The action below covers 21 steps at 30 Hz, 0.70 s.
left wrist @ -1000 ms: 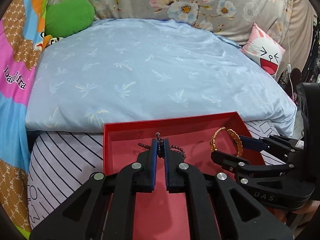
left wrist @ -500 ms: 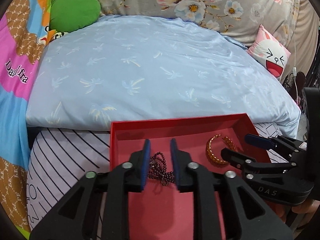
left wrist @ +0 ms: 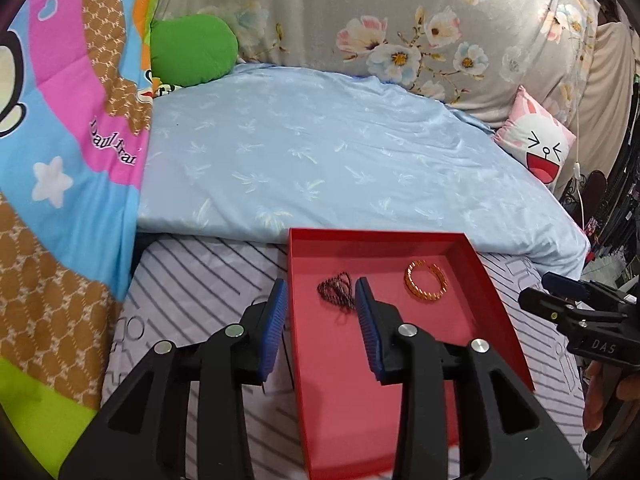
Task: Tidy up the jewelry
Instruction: 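Withdraw both grippers from the tray back toward the remaining bracelets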
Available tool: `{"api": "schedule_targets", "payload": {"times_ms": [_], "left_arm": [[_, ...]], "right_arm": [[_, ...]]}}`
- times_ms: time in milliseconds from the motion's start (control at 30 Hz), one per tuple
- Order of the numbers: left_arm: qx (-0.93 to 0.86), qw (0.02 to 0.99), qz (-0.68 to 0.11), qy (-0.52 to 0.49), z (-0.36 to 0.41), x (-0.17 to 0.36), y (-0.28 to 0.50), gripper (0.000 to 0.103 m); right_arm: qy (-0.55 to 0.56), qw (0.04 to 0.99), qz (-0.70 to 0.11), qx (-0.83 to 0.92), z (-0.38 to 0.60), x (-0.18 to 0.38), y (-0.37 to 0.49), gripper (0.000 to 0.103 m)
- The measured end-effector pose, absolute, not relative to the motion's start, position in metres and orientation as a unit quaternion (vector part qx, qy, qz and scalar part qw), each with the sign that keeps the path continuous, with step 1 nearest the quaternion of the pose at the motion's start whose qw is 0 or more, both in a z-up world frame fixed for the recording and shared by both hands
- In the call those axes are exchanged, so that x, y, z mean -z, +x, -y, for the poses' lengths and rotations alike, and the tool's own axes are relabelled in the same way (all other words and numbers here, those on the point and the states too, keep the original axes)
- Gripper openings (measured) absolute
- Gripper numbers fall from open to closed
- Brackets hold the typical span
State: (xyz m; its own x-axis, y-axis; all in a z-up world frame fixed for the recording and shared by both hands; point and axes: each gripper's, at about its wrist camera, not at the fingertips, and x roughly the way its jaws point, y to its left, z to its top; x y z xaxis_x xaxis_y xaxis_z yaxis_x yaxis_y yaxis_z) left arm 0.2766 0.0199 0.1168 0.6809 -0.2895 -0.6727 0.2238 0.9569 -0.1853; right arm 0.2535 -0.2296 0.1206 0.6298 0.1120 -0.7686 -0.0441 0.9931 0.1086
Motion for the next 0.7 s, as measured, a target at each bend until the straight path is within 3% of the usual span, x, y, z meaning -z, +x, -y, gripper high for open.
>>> {"api": "schedule_targets", "payload": {"times_ms": [700], "left_arm": [[0.142, 0.911, -0.385, -0.025, -0.012, -0.096, 0.114, 0.038]], "right_arm": [[0.011, 0.907, -0.418, -0.037, 0.199, -0.112, 0.085, 0.069]]}}
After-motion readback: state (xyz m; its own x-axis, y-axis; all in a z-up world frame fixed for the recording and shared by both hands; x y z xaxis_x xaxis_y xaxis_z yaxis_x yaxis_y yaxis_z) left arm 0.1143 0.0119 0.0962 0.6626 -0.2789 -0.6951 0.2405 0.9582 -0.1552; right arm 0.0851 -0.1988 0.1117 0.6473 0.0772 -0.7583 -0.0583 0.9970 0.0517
